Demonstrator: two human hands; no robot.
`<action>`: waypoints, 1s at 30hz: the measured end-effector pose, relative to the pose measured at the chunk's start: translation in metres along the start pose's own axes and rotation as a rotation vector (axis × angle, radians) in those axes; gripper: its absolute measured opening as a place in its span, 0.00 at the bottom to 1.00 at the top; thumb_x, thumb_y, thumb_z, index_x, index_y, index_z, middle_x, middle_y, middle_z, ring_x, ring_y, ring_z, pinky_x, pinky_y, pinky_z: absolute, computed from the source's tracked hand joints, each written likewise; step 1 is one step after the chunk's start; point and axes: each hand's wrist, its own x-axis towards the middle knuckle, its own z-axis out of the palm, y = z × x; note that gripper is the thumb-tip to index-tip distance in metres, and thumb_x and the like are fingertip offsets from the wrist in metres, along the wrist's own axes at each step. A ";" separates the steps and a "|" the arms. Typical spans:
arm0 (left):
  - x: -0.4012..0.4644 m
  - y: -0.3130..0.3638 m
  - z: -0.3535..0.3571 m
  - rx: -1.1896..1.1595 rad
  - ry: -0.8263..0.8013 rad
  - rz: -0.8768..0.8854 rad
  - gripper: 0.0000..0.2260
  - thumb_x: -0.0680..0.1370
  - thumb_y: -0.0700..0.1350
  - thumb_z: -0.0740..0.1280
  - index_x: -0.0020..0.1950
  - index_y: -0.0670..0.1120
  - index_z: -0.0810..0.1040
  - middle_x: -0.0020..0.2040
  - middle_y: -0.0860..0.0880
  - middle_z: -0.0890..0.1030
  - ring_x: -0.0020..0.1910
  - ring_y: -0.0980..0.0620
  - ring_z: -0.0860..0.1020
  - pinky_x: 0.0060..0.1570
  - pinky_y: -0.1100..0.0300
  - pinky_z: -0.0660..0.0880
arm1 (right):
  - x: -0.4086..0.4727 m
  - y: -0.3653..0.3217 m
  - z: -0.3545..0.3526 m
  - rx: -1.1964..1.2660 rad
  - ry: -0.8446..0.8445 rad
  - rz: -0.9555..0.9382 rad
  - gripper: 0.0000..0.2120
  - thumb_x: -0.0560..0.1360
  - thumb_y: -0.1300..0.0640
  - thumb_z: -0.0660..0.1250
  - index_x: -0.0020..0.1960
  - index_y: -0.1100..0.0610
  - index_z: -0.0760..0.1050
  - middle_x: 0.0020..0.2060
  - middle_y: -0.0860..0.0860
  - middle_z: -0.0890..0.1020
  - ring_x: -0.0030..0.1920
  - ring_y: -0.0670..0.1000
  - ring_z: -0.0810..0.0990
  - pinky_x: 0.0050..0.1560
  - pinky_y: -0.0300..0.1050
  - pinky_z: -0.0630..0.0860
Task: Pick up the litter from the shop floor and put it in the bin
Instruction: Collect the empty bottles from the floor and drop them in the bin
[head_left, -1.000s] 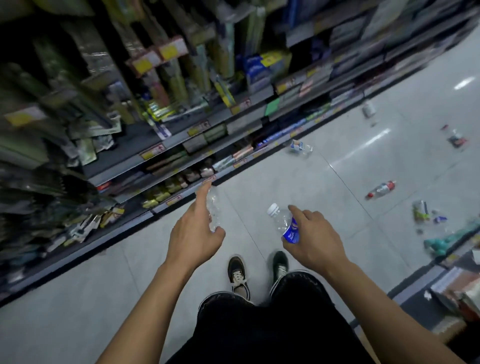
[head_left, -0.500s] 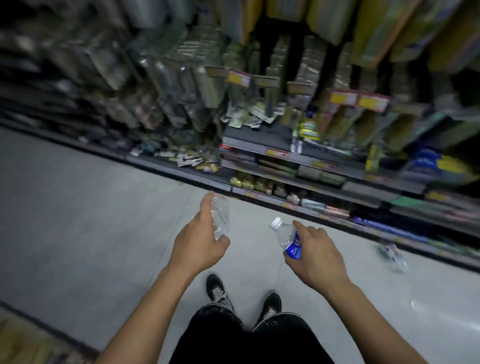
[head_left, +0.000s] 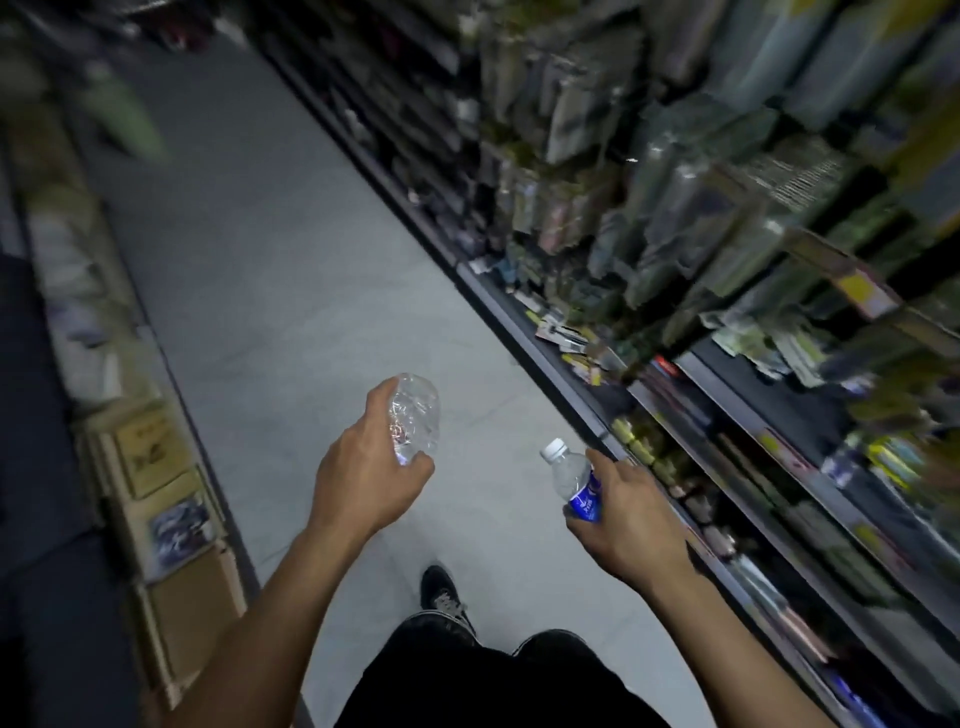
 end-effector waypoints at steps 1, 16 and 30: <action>0.007 -0.016 -0.011 -0.011 0.015 -0.027 0.38 0.71 0.48 0.72 0.77 0.60 0.57 0.48 0.51 0.79 0.42 0.47 0.76 0.40 0.57 0.70 | 0.015 -0.017 0.004 -0.020 -0.019 -0.031 0.30 0.69 0.45 0.71 0.68 0.51 0.69 0.51 0.51 0.80 0.52 0.56 0.76 0.48 0.49 0.75; 0.057 -0.199 -0.117 -0.158 0.241 -0.442 0.39 0.71 0.45 0.75 0.77 0.58 0.59 0.53 0.55 0.77 0.44 0.52 0.78 0.46 0.53 0.78 | 0.202 -0.250 0.038 -0.139 -0.127 -0.428 0.35 0.70 0.45 0.72 0.73 0.55 0.66 0.57 0.54 0.79 0.57 0.58 0.73 0.55 0.53 0.74; 0.193 -0.247 -0.164 -0.124 0.353 -0.625 0.40 0.71 0.46 0.74 0.78 0.54 0.57 0.54 0.51 0.79 0.46 0.54 0.80 0.41 0.60 0.78 | 0.411 -0.384 0.052 -0.083 -0.236 -0.645 0.35 0.72 0.45 0.71 0.74 0.53 0.65 0.57 0.52 0.79 0.57 0.56 0.73 0.51 0.50 0.75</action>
